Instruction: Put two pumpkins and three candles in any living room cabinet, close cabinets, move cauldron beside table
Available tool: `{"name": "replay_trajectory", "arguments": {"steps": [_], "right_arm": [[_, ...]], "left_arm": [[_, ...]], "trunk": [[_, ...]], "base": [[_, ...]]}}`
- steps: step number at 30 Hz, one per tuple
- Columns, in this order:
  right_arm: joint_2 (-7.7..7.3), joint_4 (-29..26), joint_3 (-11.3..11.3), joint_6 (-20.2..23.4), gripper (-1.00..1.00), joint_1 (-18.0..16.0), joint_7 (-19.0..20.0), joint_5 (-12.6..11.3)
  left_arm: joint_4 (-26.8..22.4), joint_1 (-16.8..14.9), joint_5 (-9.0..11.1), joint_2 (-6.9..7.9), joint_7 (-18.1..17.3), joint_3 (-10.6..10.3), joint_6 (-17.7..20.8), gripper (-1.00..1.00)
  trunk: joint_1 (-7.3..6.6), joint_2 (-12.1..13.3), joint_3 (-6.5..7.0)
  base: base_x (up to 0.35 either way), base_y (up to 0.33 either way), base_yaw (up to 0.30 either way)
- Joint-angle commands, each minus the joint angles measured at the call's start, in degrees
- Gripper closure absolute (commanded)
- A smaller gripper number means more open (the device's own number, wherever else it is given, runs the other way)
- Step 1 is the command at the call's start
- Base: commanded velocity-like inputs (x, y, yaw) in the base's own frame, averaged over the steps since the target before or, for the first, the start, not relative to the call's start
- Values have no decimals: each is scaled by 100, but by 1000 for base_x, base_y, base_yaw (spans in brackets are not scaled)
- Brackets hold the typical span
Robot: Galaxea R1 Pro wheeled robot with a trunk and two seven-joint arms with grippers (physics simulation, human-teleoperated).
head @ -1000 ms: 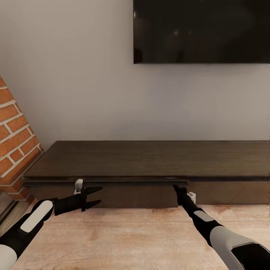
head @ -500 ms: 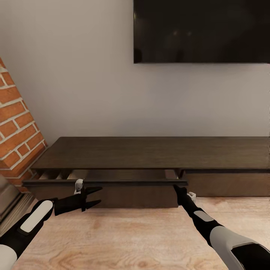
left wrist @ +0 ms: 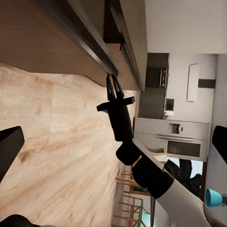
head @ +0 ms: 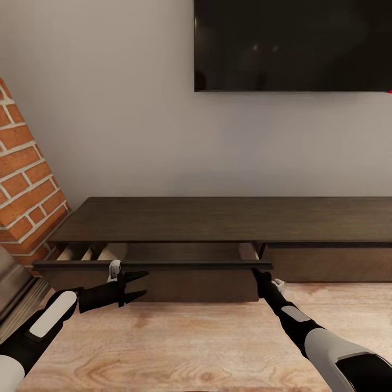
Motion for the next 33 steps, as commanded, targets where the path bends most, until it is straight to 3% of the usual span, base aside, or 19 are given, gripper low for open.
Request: {"name": "replay_trajectory", "arguments": {"steps": [1, 19, 25, 33], "right_arm": [[-2, 1, 10, 54, 100, -7, 52, -91], [-2, 1, 19, 54, 100, -5, 52, -96], [-2, 1, 19, 54, 100, -5, 52, -91], [-2, 0, 19, 54, 100, -5, 52, -93]], "left_arm": [[4, -5, -12, 5, -37, -15, 3, -100], [2, -4, -6, 5, -42, -16, 3, -100], [4, 2, -44, 10, -405, -16, 3, -100], [-12, 12, -57, 31, -501, -24, 3, -100]], "trunk": [[-2, -2, -5], [-2, -2, -5], [-2, -2, -5], [-2, -2, -5]], "base": [[0, 0, 0], [-53, 0, 0], [-159, 0, 0], [-17, 0, 0]]}}
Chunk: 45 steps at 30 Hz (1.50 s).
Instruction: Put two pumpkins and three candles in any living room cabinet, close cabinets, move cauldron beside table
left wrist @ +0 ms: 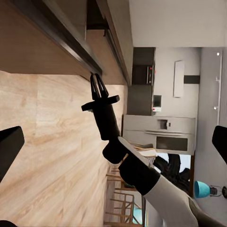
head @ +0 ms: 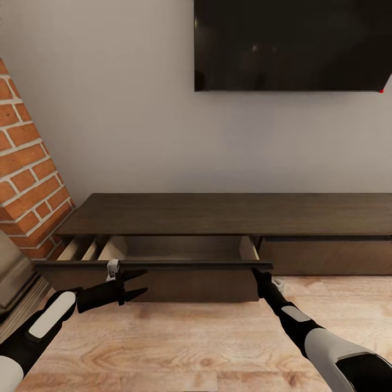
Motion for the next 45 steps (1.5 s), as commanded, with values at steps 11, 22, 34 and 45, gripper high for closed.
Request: {"name": "replay_trajectory", "arguments": {"steps": [11, 22, 34, 45], "right_arm": [[0, 3, 23, 55, 100, -5, 54, -84], [-2, 4, 23, 55, 100, -5, 54, -83], [0, 4, 23, 55, 100, -5, 54, -84], [-2, 2, 23, 55, 100, -5, 54, -89]], "left_arm": [[-80, 115, -81, 15, -145, -236, 7, -100], [-101, 258, -67, 20, -160, -245, 8, -100], [-103, 272, -45, 23, -174, -245, 8, -100], [-73, 272, -64, 49, -322, -245, 8, -100]], "trunk": [[-2, -3, -5], [-2, -3, -5], [-2, -3, -5], [-2, -3, -5]], "base": [[-19, 0, 0], [-5, 0, 0], [-107, 0, 0], [-41, 0, 0]]}}
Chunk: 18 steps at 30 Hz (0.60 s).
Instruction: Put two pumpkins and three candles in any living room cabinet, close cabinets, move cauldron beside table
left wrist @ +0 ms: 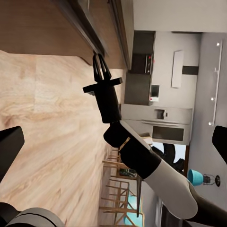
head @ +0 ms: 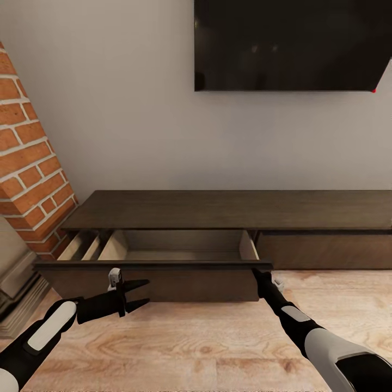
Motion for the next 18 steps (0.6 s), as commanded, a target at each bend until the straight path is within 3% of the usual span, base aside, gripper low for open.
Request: {"name": "replay_trajectory", "arguments": {"steps": [1, 18], "right_arm": [[-2, 1, 31, 55, 100, -5, 53, -85], [4, 2, 38, 64, 100, -5, 54, -86]], "left_arm": [[6, -5, 4, 5, -24, -15, 12, -100], [13, -5, -5, 5, -24, -15, 12, -100]], "trunk": [[-2, -3, -5], [-2, -3, -5]], "base": [[-103, 0, 0], [-96, 0, 0]]}}
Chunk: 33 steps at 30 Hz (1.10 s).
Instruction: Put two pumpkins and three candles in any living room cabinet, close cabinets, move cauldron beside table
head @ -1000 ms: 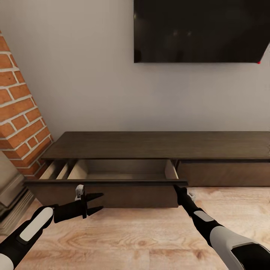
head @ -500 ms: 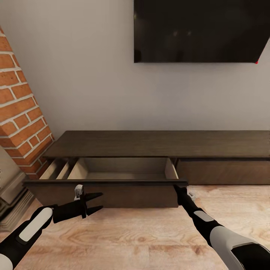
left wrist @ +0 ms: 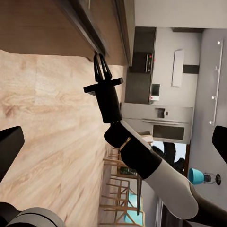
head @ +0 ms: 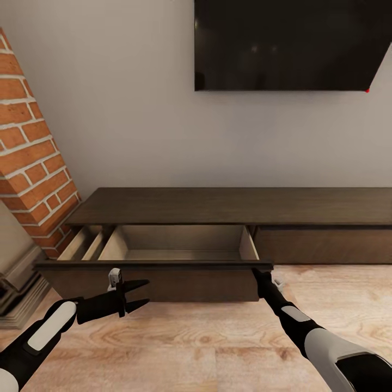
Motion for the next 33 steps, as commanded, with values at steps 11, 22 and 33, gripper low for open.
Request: {"name": "replay_trajectory", "arguments": {"steps": [11, 22, 33], "right_arm": [[1, -1, 64, 55, 100, -5, 54, -74], [1, -1, 64, 57, 100, -5, 54, -70], [1, -1, 64, 57, 100, -5, 54, -70]], "left_arm": [[19, -6, 4, 5, -27, -15, 11, -100], [19, -5, 4, 3, -25, -15, 8, -100], [26, -6, 4, 4, -24, -15, 7, -100]], "trunk": [[-2, -3, -4], [-2, -3, -4], [-2, -3, -4]], "base": [[-31, 0, 0], [-51, 0, 0], [-38, 0, 0]]}}
